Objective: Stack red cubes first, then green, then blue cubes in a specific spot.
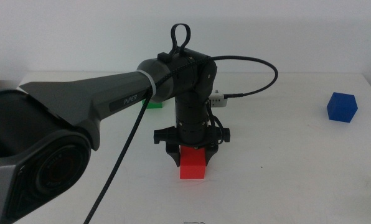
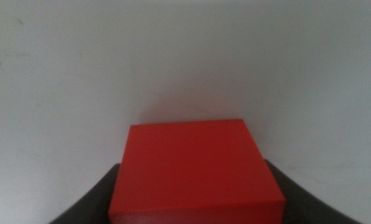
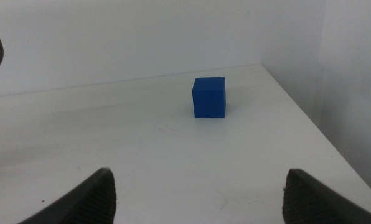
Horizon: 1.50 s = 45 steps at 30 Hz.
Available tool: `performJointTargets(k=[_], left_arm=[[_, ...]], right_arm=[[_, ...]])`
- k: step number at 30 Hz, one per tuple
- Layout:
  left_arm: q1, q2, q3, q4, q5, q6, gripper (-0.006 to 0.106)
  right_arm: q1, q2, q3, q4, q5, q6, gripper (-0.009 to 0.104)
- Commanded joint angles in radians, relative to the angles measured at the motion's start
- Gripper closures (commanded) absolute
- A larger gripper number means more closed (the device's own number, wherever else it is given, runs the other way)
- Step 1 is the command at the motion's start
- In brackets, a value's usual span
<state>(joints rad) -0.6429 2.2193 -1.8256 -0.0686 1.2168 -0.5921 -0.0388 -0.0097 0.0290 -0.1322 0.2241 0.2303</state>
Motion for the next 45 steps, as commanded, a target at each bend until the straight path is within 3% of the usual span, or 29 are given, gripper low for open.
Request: performJointTargets(k=[1, 5, 6, 8, 9, 16, 30, 38, 45], left_arm=[[-0.004, -0.061, -0.032, -0.013, -0.003, -0.013, 0.074], [-0.004, -0.058, -0.032, -0.015, -0.004, -0.012, 0.074], [-0.004, -0.058, -0.032, -0.018, -0.004, -0.012, 0.064], [-0.004, -0.058, -0.032, -0.018, -0.004, -0.012, 0.056], [-0.004, -0.058, -0.032, -0.018, -0.004, -0.012, 0.031], [-0.004, -0.071, -0.033, -0.023, 0.003, -0.01, 0.007], [0.131, -0.271, -0.049, 0.063, 0.011, 0.05, 0.007], [0.262, -0.177, -0.205, 0.062, -0.024, 0.195, 0.007], [0.299, -0.03, -0.367, 0.069, -0.077, 0.25, 0.007]], right_arm=[[-0.006, -0.022, -0.018, -0.012, -0.077, -0.013, 0.024], [-0.006, -0.022, -0.018, -0.012, -0.077, -0.013, 0.024], [-0.006, -0.022, -0.018, -0.012, -0.077, -0.013, 0.024], [-0.006, -0.022, -0.018, -0.012, -0.077, -0.013, 0.024], [-0.006, -0.022, -0.018, -0.012, -0.077, -0.013, 0.024], [-0.006, -0.022, -0.018, -0.012, -0.077, -0.013, 0.024], [-0.006, -0.022, -0.018, -0.012, -0.077, -0.013, 0.024], [-0.006, -0.022, -0.018, -0.012, -0.077, -0.013, 0.024], [-0.006, -0.022, -0.018, -0.012, -0.077, -0.013, 0.024]])
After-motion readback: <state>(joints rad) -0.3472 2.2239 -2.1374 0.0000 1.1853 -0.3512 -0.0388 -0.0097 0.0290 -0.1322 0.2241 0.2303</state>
